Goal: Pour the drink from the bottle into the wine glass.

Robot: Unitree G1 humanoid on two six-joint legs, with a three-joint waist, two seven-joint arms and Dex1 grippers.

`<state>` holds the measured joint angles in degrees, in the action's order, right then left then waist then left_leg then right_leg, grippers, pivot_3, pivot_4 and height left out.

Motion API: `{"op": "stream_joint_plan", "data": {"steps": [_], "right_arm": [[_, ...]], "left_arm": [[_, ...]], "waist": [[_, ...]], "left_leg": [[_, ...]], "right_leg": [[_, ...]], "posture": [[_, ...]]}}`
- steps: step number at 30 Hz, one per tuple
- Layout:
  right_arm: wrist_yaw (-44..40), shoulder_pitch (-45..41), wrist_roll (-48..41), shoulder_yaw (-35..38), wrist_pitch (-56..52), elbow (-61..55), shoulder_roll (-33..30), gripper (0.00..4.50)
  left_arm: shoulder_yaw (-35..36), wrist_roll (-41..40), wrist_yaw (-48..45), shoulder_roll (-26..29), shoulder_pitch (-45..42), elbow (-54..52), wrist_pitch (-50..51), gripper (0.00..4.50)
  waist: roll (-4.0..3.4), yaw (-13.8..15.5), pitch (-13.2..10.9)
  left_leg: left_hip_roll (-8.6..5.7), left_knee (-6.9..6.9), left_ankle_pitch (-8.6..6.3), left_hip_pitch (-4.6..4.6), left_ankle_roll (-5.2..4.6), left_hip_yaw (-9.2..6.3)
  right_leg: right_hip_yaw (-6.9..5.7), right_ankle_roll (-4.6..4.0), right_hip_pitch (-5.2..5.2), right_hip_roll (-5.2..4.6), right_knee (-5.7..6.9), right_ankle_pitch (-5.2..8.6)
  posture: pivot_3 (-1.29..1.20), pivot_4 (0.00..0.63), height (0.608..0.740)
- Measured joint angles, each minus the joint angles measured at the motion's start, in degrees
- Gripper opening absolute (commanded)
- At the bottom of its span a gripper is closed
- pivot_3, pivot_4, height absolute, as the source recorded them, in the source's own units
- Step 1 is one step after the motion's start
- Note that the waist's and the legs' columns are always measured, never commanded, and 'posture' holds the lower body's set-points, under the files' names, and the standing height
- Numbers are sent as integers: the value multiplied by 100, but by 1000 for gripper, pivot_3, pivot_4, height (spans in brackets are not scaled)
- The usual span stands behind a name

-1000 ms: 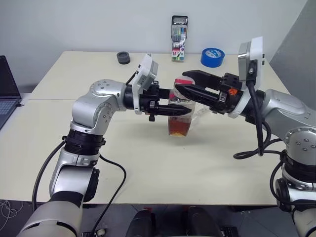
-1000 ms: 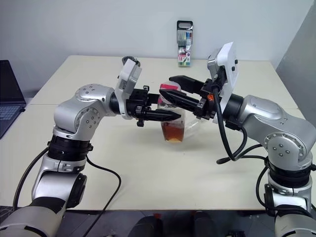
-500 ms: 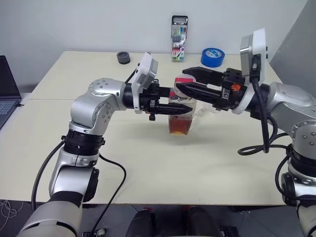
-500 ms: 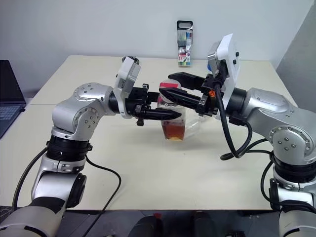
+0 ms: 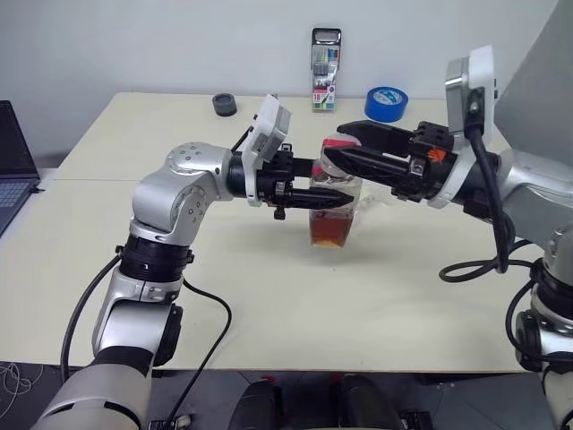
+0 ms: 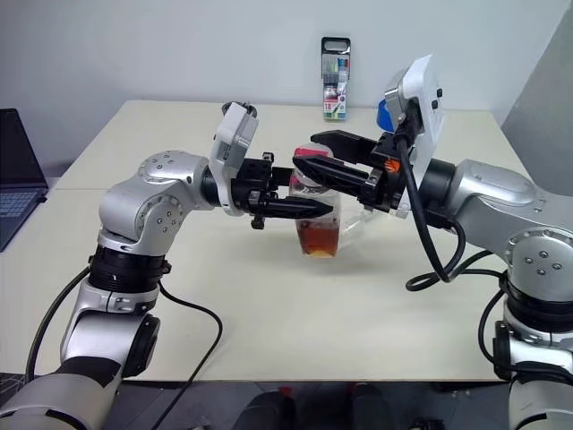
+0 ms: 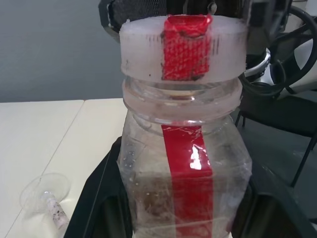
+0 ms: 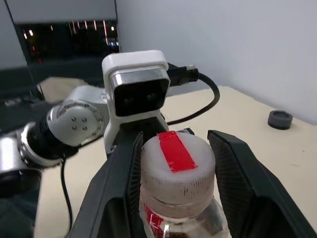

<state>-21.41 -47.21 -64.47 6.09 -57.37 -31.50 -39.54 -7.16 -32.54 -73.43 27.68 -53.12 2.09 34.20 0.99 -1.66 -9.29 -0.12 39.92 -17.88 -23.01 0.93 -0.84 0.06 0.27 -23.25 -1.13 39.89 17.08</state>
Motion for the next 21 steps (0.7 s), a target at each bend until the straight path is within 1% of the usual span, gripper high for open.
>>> {"op": "stream_joint_plan", "data": {"steps": [2,4,8,11,15,17,19,21], "right_arm": [[-135,12,260,-110,160,-99,-96,1753],[-70,-4,377,-36,297,-119,-96,1753],[612,-158,-224,403,123,393,212,1753],[505,-165,-95,263,67,356,-58,1753],[629,-74,-87,291,71,248,-26,1753],[734,358,-57,482,104,88,-61,1753],[939,1232,155,774,207,-103,-43,1753],[1211,2161,655,967,421,-206,42,1753]], "left_arm": [[-4,4,1,2,-2,2,-18,1932],[-15,17,-29,26,13,73,14,1932],[-20,18,-107,28,23,93,15,1932],[-20,26,-117,28,21,123,15,1932],[-21,39,-114,26,21,146,15,1932],[-24,41,-108,31,24,133,16,1932],[-8,39,-96,74,47,113,17,1932],[14,42,-82,133,81,104,25,1932]], "waist": [[0,-3,0],[0,-9,0],[0,-6,0],[-1,1,-1],[-1,-2,-1],[1,9,0],[4,40,1],[4,59,0]], "left_leg": [[0,0,0,1,0,1],[0,-1,0,2,0,0],[1,0,1,2,1,1],[0,-3,1,-1,0,1],[1,-2,1,-1,-1,0],[1,-3,0,-1,-1,-2],[0,-2,0,-7,-1,-4],[-3,0,1,-11,0,0]], "right_leg": [[0,0,0,0,2,0],[0,0,0,2,4,0],[1,0,0,1,5,0],[0,0,-1,1,-2,0],[0,0,-1,1,0,0],[-3,0,3,1,-3,0],[-5,4,7,-1,-10,2],[-1,6,3,-3,-8,3]], "posture": [[0,150,740],[0,150,740],[0,150,740],[0,150,740],[0,150,740],[0,150,740],[0,150,740],[0,150,740]]}}
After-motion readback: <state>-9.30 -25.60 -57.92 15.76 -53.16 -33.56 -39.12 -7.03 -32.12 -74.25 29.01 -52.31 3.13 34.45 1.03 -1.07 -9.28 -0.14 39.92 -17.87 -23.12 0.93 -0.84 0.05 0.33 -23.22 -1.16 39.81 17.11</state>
